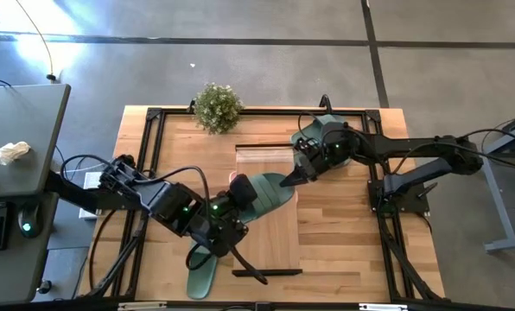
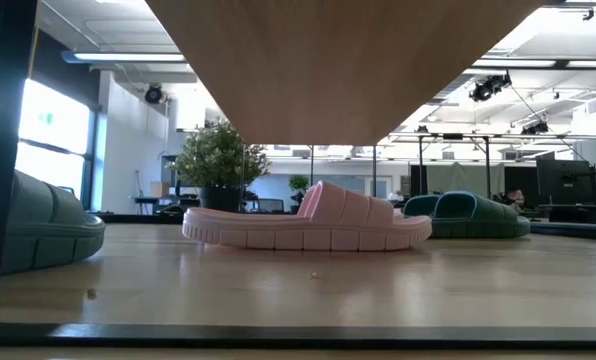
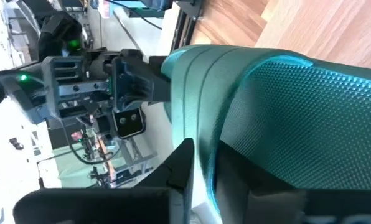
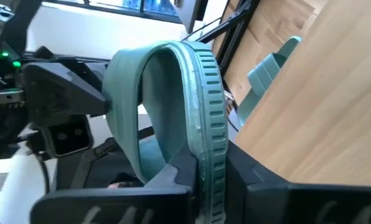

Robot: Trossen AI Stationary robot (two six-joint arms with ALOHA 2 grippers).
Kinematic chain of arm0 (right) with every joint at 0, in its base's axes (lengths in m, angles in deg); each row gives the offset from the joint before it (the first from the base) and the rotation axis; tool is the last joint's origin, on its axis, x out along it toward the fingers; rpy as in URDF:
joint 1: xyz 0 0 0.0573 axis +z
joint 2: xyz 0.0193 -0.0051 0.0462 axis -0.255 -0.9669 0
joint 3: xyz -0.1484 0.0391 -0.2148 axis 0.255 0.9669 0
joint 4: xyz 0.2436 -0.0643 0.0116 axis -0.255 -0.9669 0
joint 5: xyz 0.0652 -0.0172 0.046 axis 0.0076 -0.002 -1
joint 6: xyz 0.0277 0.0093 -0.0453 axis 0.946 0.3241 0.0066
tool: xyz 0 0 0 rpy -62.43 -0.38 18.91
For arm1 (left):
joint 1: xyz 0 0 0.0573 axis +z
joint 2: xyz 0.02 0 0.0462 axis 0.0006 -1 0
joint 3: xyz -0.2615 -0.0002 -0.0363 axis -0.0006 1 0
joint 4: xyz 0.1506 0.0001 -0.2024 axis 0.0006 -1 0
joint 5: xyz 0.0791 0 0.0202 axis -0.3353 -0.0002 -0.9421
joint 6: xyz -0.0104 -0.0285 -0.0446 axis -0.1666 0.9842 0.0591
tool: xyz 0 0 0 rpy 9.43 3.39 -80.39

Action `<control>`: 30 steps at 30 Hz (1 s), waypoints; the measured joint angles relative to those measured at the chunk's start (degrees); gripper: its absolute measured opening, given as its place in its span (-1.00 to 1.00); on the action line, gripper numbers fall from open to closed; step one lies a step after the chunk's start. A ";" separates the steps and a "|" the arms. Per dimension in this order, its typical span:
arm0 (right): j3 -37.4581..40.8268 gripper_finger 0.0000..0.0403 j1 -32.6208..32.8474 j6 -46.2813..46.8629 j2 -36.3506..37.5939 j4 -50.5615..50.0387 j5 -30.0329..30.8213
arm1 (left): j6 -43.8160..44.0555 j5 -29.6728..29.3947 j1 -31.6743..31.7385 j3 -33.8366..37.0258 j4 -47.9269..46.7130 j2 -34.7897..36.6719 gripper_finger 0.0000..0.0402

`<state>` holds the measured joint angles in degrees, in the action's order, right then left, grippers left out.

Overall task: Pick and place slides into the shelf
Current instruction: Put the bottom left green slide under the shelf

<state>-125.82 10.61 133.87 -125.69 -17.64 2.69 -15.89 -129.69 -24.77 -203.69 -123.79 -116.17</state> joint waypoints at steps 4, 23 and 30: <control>0.00 -0.91 -0.21 -1.76 0.01 -1.88 0.16 | 1.35 2.26 -0.11 0.00 -0.10 0.22 -0.62; -0.02 -0.97 -11.66 -7.24 17.78 -20.83 3.98 | 15.17 4.82 -2.34 -0.04 -11.04 5.93 -0.02; -5.45 -0.97 -14.66 -8.14 27.49 -46.47 6.01 | 16.89 5.48 -2.29 -0.02 -12.87 5.97 -0.08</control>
<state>-131.28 -4.05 125.73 -98.20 -64.11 8.69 1.01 -124.21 -27.06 -203.71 -136.66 -110.20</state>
